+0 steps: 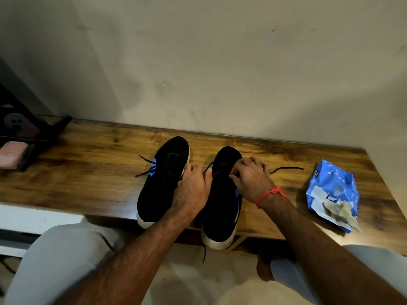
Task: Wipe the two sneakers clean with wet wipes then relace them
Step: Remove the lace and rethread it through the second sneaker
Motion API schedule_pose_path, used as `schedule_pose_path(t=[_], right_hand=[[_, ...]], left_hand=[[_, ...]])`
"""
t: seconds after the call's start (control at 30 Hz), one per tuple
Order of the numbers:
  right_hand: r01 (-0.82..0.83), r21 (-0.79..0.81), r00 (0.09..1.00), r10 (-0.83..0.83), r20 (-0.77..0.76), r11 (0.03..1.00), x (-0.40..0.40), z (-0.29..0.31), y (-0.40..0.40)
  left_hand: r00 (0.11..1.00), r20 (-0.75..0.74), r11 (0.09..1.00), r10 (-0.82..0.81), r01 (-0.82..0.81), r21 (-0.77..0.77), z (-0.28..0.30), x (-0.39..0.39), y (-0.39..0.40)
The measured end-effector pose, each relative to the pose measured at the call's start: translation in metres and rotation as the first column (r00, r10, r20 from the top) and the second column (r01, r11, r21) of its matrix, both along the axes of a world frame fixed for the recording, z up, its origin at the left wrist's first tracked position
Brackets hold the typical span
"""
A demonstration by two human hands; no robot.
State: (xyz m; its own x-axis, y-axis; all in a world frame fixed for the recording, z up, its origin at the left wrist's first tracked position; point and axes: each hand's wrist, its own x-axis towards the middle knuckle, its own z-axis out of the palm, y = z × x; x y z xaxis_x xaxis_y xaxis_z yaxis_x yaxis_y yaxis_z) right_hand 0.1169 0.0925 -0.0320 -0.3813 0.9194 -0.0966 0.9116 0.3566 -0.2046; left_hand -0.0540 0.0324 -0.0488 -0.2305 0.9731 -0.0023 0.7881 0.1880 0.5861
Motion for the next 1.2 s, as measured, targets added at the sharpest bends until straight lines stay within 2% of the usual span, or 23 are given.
schedule_pose_path(t=[0.1,0.23,0.27,0.4,0.53,0.63,0.8,0.87,0.93,1.03,1.1,1.2], right_hand=[[0.019,-0.039,0.999,-0.017,0.037,0.999,0.006,0.001,0.005],[-0.001,-0.184,0.994,-0.019,-0.107,0.983,0.005,0.004,0.005],[-0.020,-0.199,0.995,0.000,-0.103,0.980,0.003,0.005,0.003],[-0.023,-0.153,0.997,0.012,-0.077,0.988,-0.004,0.003,0.001],[0.005,-0.106,0.996,-0.014,-0.083,0.994,-0.005,0.001,0.002],[0.038,-0.125,0.994,-0.051,-0.101,0.991,-0.004,0.003,0.003],[0.221,-0.132,0.972,-0.207,0.109,0.966,0.014,0.007,0.018],[0.181,-0.126,0.983,-0.177,0.046,0.975,0.016,0.006,0.019],[0.079,-0.079,0.997,-0.079,0.000,0.994,0.008,0.006,0.013],[-0.015,-0.069,0.997,0.020,0.079,0.998,-0.007,0.002,0.002],[0.040,-0.092,0.991,-0.028,0.129,0.995,-0.003,0.004,0.005],[0.249,-0.140,0.936,-0.200,0.290,0.958,0.021,0.015,0.017]], left_hand=[[1.000,-0.010,1.000,0.029,-0.029,0.001,0.001,-0.002,-0.002],[1.000,-0.016,1.000,0.007,-0.007,0.014,0.005,-0.005,-0.003],[1.000,-0.014,1.000,-0.011,0.012,0.021,0.006,-0.005,-0.003],[0.996,-0.007,0.996,-0.084,0.084,0.006,0.007,-0.005,-0.005],[0.994,-0.062,0.991,-0.090,0.083,-0.107,0.006,-0.004,-0.008],[0.996,-0.062,0.996,-0.058,0.054,-0.067,0.006,-0.004,-0.007],[0.994,-0.094,0.998,-0.049,0.045,-0.047,0.008,-0.009,-0.004],[0.991,-0.109,0.996,-0.083,0.079,-0.041,0.008,-0.008,-0.004],[0.992,-0.092,0.995,-0.092,0.089,-0.034,0.007,-0.007,-0.005],[0.994,-0.078,0.997,-0.074,0.072,-0.031,0.006,-0.006,-0.006],[0.995,-0.080,0.998,-0.058,0.056,-0.026,0.005,-0.006,-0.006],[0.995,-0.078,0.998,-0.056,0.054,-0.019,0.006,-0.006,-0.005]])
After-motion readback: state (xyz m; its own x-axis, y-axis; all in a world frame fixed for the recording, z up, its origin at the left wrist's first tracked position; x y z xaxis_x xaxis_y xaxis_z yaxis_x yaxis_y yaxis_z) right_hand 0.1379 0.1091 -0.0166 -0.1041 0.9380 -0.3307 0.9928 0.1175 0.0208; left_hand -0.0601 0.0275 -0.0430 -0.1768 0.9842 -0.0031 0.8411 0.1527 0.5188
